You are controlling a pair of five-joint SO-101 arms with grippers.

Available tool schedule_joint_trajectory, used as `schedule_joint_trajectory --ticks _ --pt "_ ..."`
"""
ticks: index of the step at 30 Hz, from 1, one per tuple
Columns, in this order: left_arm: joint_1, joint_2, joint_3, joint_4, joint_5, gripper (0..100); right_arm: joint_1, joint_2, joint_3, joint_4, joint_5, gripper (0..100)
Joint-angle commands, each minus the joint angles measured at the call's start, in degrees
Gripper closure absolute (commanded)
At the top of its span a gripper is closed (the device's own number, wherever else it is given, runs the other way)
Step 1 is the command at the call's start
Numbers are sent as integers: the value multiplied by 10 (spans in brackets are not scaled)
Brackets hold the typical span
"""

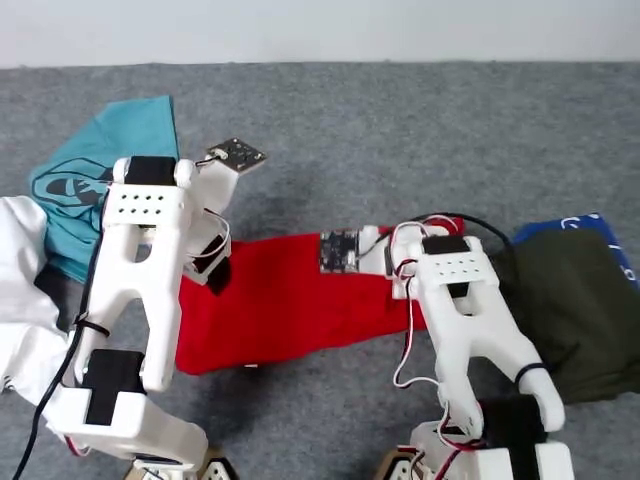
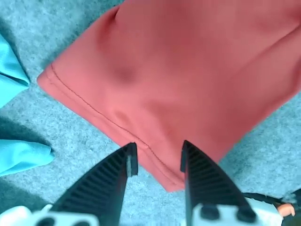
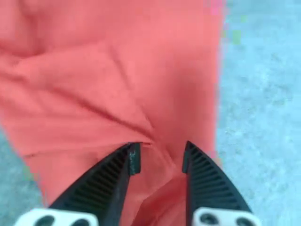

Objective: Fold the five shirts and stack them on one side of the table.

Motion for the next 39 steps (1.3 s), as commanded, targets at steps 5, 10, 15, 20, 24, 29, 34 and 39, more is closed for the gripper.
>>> schedule_joint_trajectory --ticks 5,10,15,20,24,29,34,39 --pt "4 -22 16 10 -2 840 57 -5 -123 66 -284 840" --pt "-8 -22 5 -29 62 840 58 -5 -171 174 -481 839" --pt "-48 -21 -14 -33 99 838 58 0 -188 269 -517 840" --pt "-102 -21 -14 -33 150 836 68 -4 -188 298 -517 840" --pt "-140 -20 2 -34 173 835 67 -5 -188 299 -517 840" --pt "-142 -20 46 -85 204 766 65 -5 -189 322 -518 840" --pt "-139 -21 116 -187 254 760 69 -6 -189 361 -518 840" --pt "-142 -21 152 -227 302 760 69 -6 -188 365 -518 840"
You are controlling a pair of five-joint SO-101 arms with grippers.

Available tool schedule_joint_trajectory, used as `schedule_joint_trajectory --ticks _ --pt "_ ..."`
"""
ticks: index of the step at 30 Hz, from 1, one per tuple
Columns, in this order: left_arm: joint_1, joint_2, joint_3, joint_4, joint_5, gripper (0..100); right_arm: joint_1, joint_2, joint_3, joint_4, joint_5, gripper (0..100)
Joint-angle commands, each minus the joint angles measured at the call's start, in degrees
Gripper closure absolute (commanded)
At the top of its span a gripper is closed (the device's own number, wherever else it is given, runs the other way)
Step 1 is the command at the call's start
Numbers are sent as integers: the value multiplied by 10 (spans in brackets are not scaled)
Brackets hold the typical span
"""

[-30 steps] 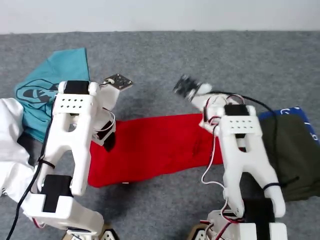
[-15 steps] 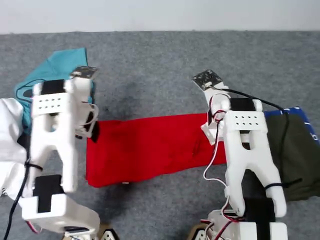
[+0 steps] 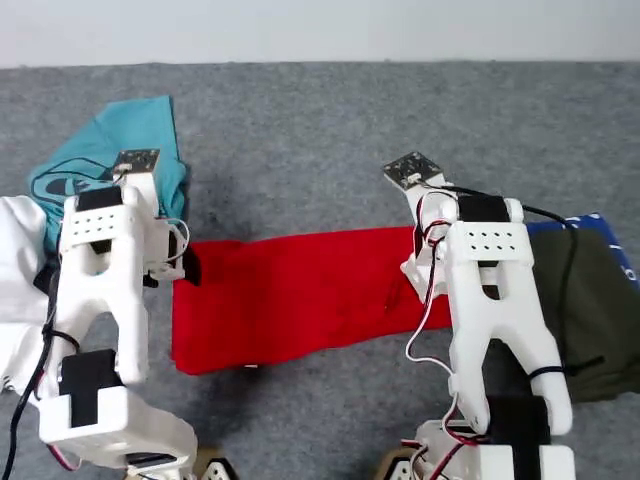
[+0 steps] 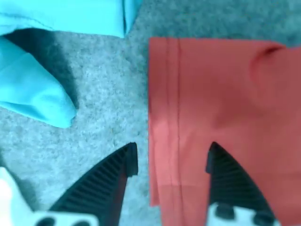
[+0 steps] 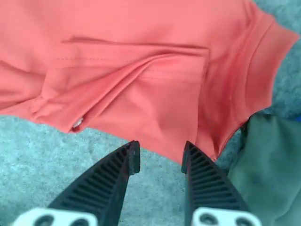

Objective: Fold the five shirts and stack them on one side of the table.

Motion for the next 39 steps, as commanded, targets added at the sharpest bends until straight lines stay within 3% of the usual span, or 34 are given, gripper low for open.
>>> schedule_joint_trajectory --ticks 1,8,20,27,33,39 --pt "-4 -21 15 -29 36 760 8 -9 -24 6 -6 840" --pt "-3 -21 76 -98 64 760 7 -9 -24 5 -32 840" --pt "1 -19 91 -110 109 761 8 -9 -24 5 -33 840" --pt "50 115 73 -113 185 758 8 -9 -24 5 -33 840" --pt "40 206 -46 -18 141 765 8 -9 -24 5 -33 840" --pt "40 247 -109 16 122 972 6 -8 -23 5 -33 840"
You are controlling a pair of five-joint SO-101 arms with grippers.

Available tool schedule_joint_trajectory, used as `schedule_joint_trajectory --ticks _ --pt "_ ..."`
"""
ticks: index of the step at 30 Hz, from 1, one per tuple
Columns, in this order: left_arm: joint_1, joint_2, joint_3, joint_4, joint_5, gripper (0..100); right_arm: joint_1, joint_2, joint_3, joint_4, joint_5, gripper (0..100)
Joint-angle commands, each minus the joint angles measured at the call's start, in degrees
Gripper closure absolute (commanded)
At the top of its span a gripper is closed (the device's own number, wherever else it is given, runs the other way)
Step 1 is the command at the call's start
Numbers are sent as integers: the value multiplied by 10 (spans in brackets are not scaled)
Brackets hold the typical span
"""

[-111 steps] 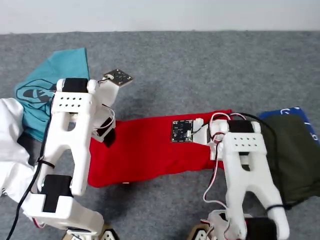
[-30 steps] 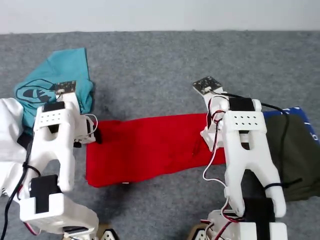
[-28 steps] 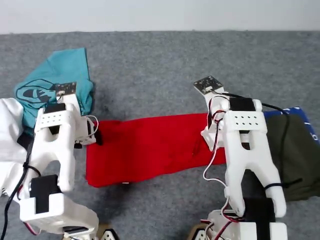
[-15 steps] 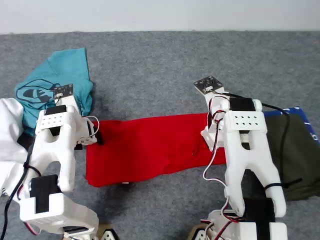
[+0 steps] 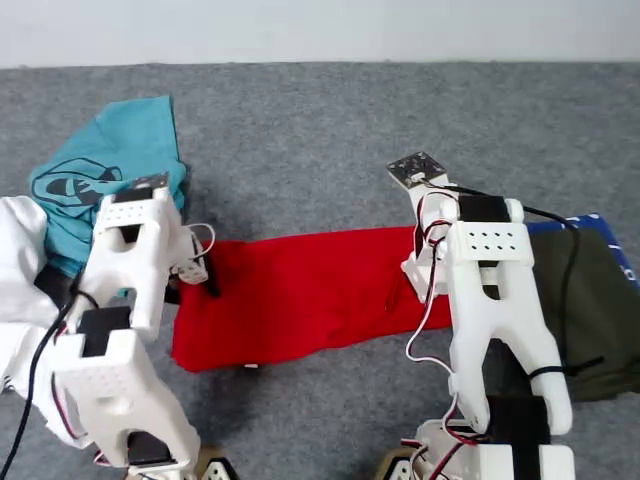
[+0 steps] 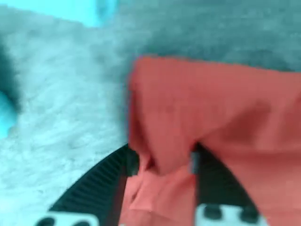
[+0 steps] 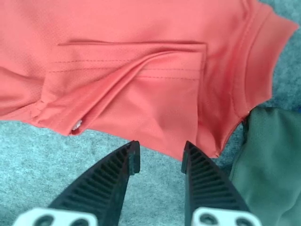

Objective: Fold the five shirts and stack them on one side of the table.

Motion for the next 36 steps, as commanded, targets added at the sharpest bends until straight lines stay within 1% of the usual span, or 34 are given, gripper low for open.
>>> schedule_joint_trajectory --ticks 1,3,6,9,12,18,20,22,26,32,34,36 --pt "-4 35 -15 6 -10 994 3 -8 -23 4 -6 840" --pt "-4 34 -15 7 -16 988 3 -8 -23 5 -6 840" --pt "-6 24 -15 7 -46 989 2 -8 -23 5 -6 840" --pt "-18 4 -28 23 -48 989 2 -8 -23 5 -6 840" --pt "-62 -15 -65 57 -73 989 3 -8 -23 7 -6 840" --pt "-170 -21 -191 145 -133 989 2 -9 -24 13 -7 840" --pt "-186 -21 -232 176 -149 989 2 -9 -25 13 -7 840" --pt "-188 -21 -255 203 -160 989 2 -9 -25 13 -7 840" --pt "-152 -21 -240 207 -161 989 6 -9 -27 12 -7 840" --pt "-38 -21 -233 207 -161 988 4 -9 -26 15 -7 841" --pt "-4 -21 -233 207 -161 988 -7 -10 -25 32 -4 841" --pt "21 -21 -233 207 -161 988 -39 -10 -24 50 -3 841"
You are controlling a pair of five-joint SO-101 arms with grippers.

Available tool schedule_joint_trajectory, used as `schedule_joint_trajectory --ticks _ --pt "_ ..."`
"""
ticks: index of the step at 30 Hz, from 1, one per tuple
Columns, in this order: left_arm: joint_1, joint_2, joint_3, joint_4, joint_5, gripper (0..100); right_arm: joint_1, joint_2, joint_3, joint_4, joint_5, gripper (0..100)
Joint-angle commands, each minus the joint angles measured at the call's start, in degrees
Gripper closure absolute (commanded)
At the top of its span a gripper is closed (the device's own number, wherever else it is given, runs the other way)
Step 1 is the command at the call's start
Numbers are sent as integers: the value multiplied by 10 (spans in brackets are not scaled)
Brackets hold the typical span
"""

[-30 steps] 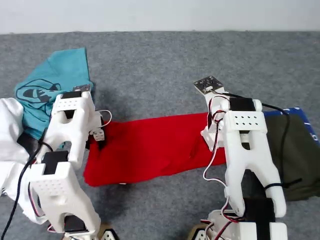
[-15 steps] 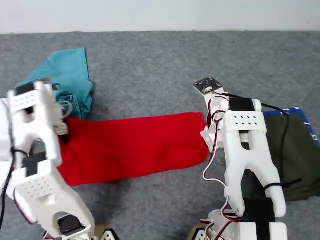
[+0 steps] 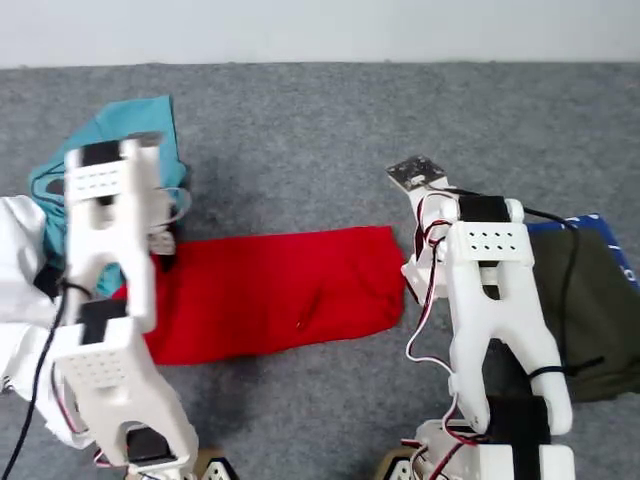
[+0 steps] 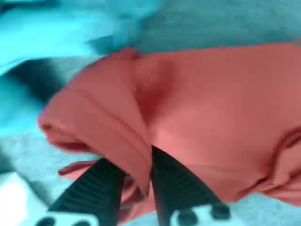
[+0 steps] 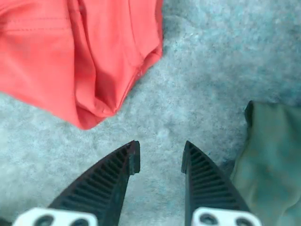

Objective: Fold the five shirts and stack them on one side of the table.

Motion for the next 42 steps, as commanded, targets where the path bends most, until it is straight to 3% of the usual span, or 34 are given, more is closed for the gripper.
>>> schedule_joint_trajectory --ticks 1,10,20,30,42 --pt "50 -25 -4 12 -4 988 -54 -9 -21 29 -2 841" --pt "10 -25 -1 12 -4 988 -282 -3 4 26 13 841" --pt "-90 -24 0 12 -4 988 -385 -3 56 -84 10 841" --pt "-149 -24 36 11 -7 988 -398 -2 111 -244 -47 841" --pt "-153 -24 62 11 -8 988 -398 -1 191 -475 -48 841"
